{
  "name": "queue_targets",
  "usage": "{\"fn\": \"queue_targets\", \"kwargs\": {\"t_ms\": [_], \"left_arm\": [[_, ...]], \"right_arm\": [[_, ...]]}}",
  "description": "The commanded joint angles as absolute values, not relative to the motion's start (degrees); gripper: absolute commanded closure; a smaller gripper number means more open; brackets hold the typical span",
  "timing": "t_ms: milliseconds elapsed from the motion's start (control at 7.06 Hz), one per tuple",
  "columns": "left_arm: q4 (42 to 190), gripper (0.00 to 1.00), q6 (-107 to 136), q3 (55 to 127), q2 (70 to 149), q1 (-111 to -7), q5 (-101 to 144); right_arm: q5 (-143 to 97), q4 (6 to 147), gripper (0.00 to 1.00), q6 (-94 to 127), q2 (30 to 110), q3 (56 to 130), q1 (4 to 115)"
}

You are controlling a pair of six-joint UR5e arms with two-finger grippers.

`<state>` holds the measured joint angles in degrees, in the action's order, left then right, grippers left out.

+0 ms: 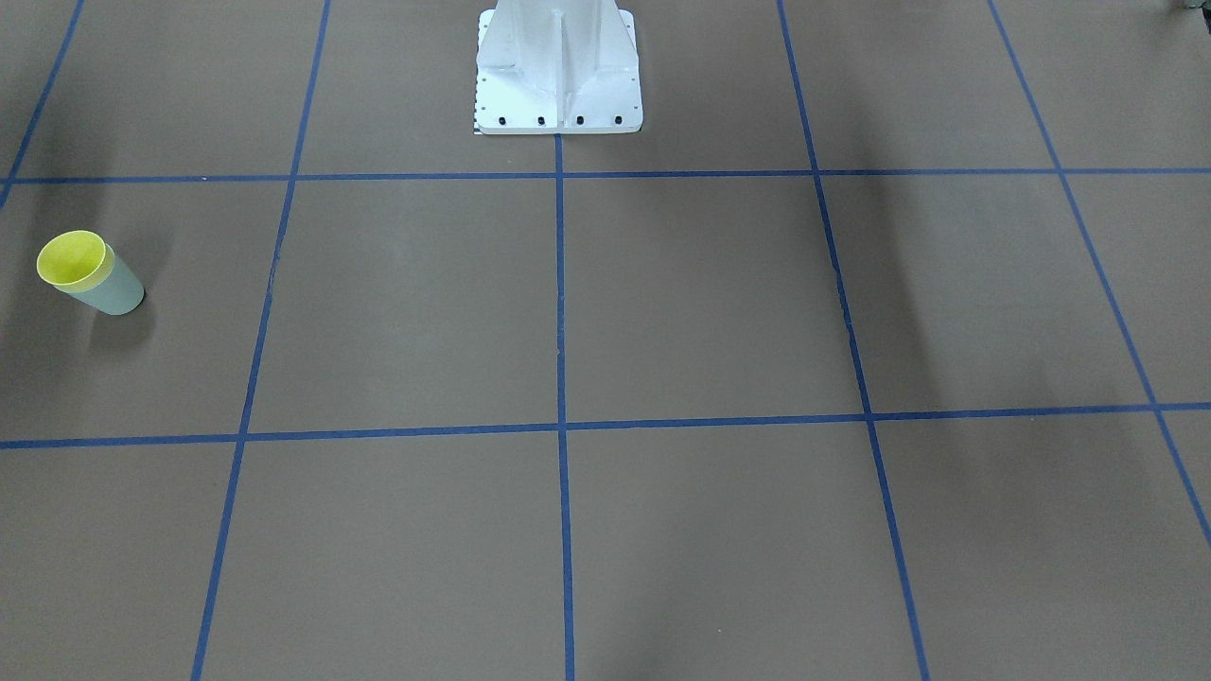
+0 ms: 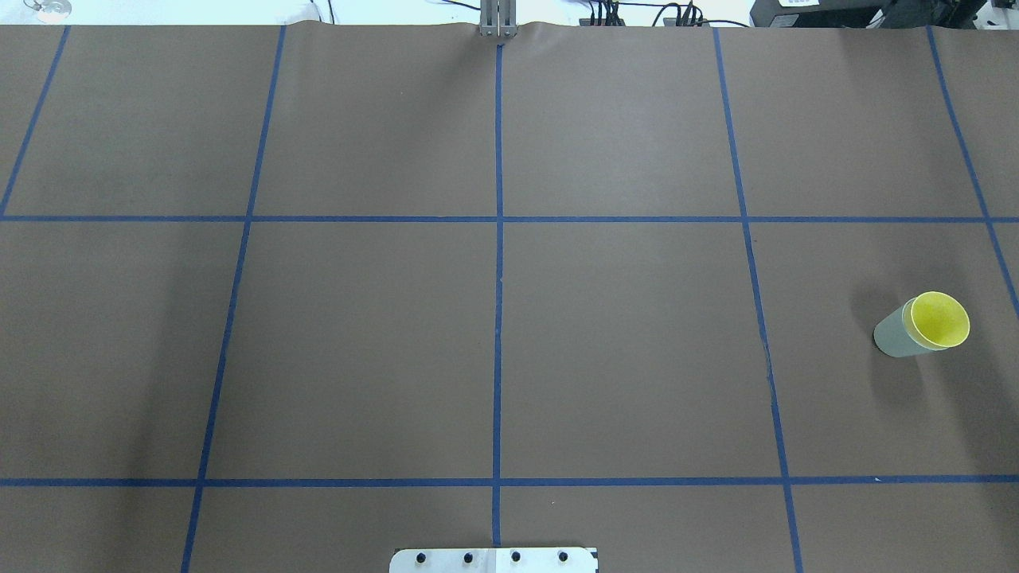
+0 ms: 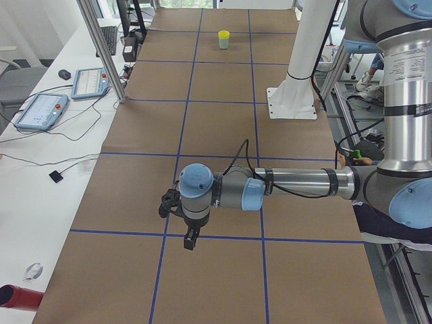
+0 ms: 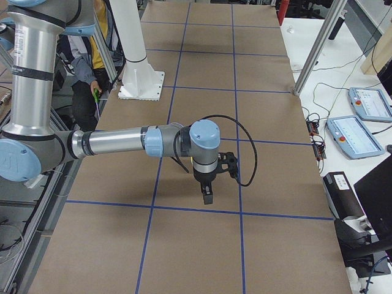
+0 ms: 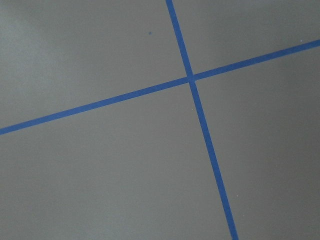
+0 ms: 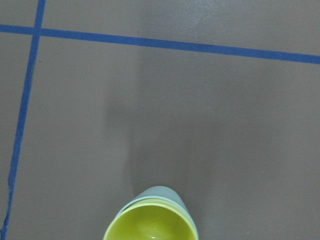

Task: Transfer and stack yellow cup on green cup

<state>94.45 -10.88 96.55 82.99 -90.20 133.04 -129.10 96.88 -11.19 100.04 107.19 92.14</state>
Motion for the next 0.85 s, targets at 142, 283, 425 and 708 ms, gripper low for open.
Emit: {"fn": "queue_targets", "kwargs": {"t_ms": [142, 283, 425, 708], "left_arm": [[91.5, 0.00, -10.4, 96.5, 83.0, -89.3, 134.7], [91.6, 0.00, -10.4, 96.6, 83.0, -89.4, 134.7], [91.8, 0.00, -10.6, 96.6, 82.9, -89.6, 134.8], [92.1, 0.00, -10.5, 96.2, 82.8, -89.6, 134.8]], "right_arm": [[-120.7, 99.1, 0.00, -13.6, 102.7, 103.5, 94.7], [-118.6, 98.9, 0.00, -13.4, 102.7, 103.0, 94.7], [-118.9, 98.9, 0.00, -13.3, 102.7, 103.0, 94.7], [-119.7, 98.9, 0.00, -13.3, 102.7, 102.9, 94.7]]}}
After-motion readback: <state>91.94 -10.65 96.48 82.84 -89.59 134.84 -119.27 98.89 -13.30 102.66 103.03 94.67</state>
